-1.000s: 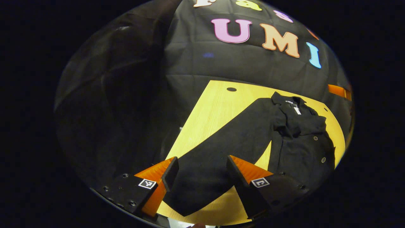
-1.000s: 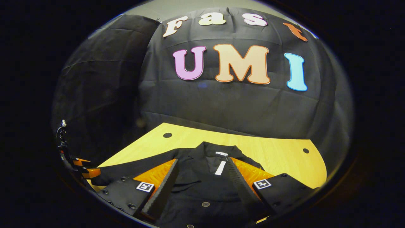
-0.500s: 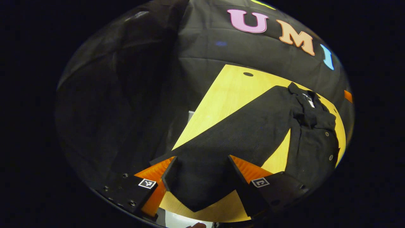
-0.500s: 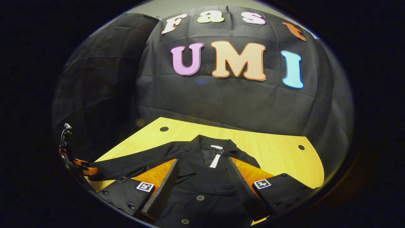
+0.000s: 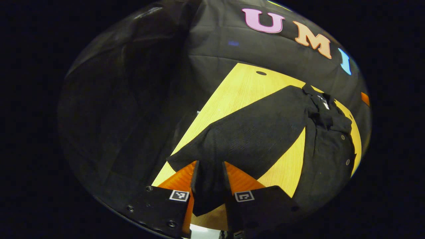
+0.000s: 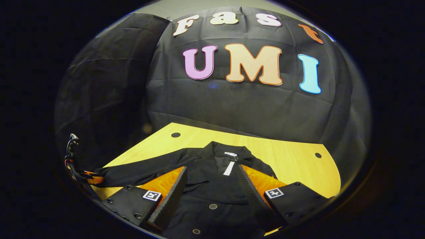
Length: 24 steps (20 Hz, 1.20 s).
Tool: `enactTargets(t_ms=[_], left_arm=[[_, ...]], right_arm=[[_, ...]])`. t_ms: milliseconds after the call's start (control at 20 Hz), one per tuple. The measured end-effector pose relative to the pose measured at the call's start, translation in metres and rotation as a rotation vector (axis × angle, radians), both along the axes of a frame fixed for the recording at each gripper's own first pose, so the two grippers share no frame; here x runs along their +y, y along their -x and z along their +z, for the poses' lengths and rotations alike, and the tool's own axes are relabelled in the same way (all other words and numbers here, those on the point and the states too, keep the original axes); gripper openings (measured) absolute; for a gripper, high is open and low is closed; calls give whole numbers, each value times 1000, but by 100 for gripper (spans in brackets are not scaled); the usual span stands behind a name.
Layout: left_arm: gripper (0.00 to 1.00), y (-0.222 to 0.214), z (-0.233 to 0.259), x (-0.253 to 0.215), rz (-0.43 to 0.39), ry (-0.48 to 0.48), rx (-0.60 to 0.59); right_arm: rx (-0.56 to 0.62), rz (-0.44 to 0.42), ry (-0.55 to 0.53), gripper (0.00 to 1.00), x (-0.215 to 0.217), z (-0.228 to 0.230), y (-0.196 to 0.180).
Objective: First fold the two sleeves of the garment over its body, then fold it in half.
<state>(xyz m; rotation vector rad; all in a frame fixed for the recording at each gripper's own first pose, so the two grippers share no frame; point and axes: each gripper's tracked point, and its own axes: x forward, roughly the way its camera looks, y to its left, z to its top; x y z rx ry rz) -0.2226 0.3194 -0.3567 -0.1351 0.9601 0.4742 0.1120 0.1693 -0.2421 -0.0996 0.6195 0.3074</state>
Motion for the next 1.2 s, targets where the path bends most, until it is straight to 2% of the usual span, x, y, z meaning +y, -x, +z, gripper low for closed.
enactTargets(t_ms=[100, 150, 250, 400, 500, 800, 1000, 1200], left_arm=[[16, -3, 3, -2, 30, 25, -20], [0, -4, 6, -3, 53, 41, -29], [0, -3, 9, -3, 89, 61, -30], [0, -20, 33, 3, 73, -16, -58], [0, -37, 56, 5, 38, -67, -85], [0, -107, 110, -30, -63, -108, -192], [0, -156, 133, -69, -194, -140, -234], [0, -195, 147, -117, -261, -128, -283]], right_arm=[[0, -7, -6, 98, -6, 1, 3], [-4, -12, -9, 97, -10, 2, 4], [-13, -22, -17, 98, -19, 6, 8], [-14, -42, -23, 97, -40, 6, 11], [-13, -63, -33, 97, -55, 7, 16], [-5, -139, -79, 98, -102, 5, 30], [3, -182, -94, 98, -140, 1, 40], [-1, -232, -115, 97, -183, 2, 45]])
